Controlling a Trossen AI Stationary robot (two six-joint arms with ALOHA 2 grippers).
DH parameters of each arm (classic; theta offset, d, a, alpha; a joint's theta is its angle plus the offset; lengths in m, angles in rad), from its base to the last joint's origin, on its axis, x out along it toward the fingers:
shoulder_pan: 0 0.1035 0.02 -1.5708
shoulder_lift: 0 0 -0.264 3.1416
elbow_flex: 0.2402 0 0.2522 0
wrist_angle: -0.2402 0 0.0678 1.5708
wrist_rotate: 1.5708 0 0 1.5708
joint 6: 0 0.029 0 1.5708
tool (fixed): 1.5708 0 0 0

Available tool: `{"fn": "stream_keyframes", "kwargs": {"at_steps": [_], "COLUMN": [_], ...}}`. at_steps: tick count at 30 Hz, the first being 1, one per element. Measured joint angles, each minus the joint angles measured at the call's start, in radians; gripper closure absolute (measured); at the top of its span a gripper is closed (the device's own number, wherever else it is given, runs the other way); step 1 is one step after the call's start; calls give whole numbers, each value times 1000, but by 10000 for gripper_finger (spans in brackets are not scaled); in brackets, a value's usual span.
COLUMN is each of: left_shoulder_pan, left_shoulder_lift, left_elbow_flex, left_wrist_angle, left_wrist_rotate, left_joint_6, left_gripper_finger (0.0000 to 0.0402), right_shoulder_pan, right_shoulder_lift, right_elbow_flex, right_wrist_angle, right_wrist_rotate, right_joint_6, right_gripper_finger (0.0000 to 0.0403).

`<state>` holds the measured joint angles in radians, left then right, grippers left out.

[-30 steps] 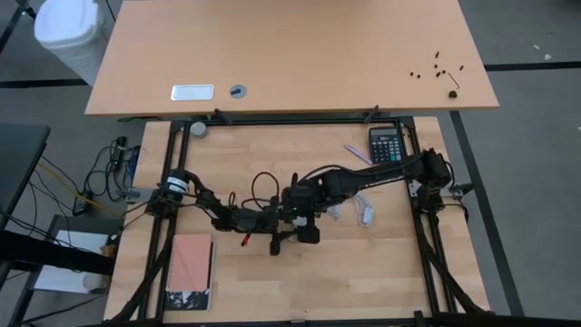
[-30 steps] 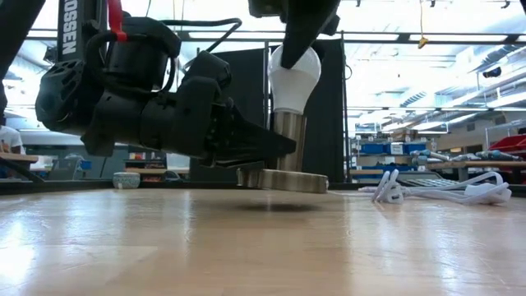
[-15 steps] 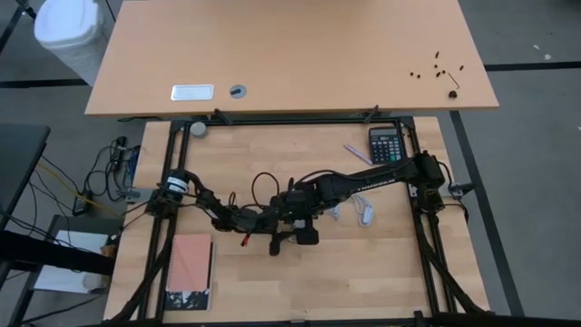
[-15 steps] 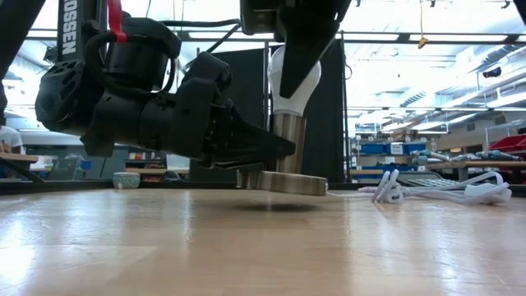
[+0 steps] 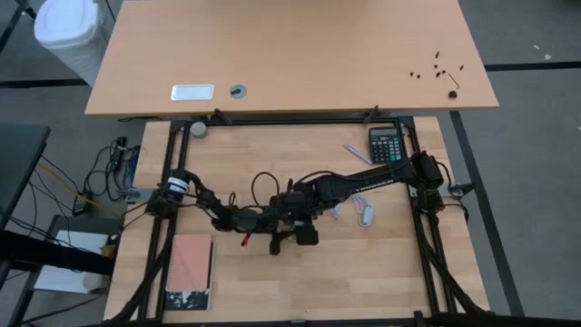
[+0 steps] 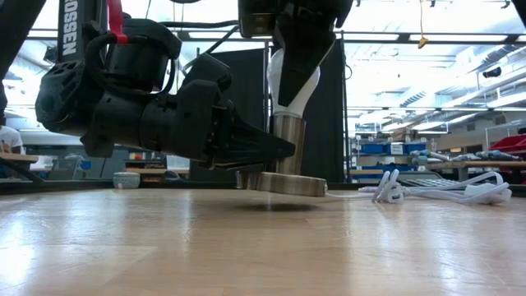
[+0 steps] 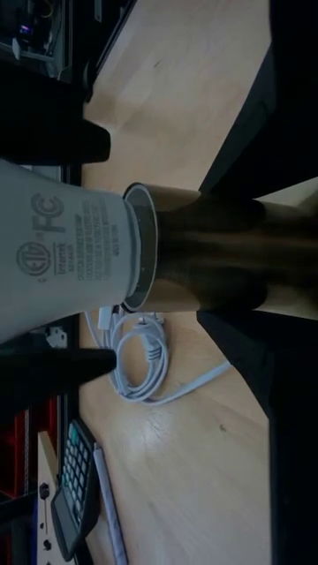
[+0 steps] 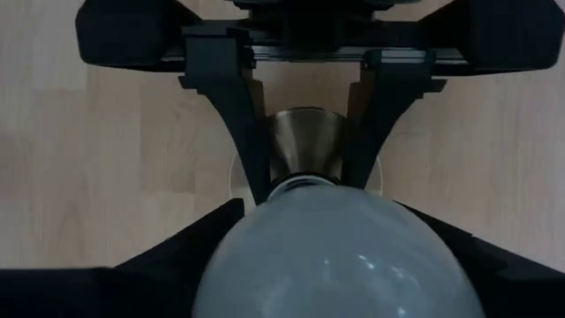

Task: Screw lightbulb
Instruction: Insert the lightbulb on the lamp

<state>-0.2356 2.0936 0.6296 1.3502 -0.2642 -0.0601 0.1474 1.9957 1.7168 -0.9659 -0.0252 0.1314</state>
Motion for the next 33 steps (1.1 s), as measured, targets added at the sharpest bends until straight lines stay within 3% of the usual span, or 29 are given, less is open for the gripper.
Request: {"fn": "stream_keyframes", "kwargs": {"at_steps": [5, 13, 33], "left_shoulder_pan": [0, 0, -1], "left_shoulder_lift": [0, 0, 0], "left_elbow_flex": [0, 0, 0], "left_wrist_angle": [1, 3, 3], "left_wrist_rotate": [0, 1, -79], "left_joint_6": [0, 0, -79], "left_gripper_finger": [208, 208, 208], "right_shoulder_pan": [0, 0, 5], "right_shoulder_lift": [0, 0, 0], "right_elbow_flex": [0, 0, 0], "right_wrist_angle": [-10, -13, -21], "right_wrist_rotate": [-2, -2, 81], "right_joint_6": [-18, -6, 325], "right_gripper_finger": [151, 135, 137]}}
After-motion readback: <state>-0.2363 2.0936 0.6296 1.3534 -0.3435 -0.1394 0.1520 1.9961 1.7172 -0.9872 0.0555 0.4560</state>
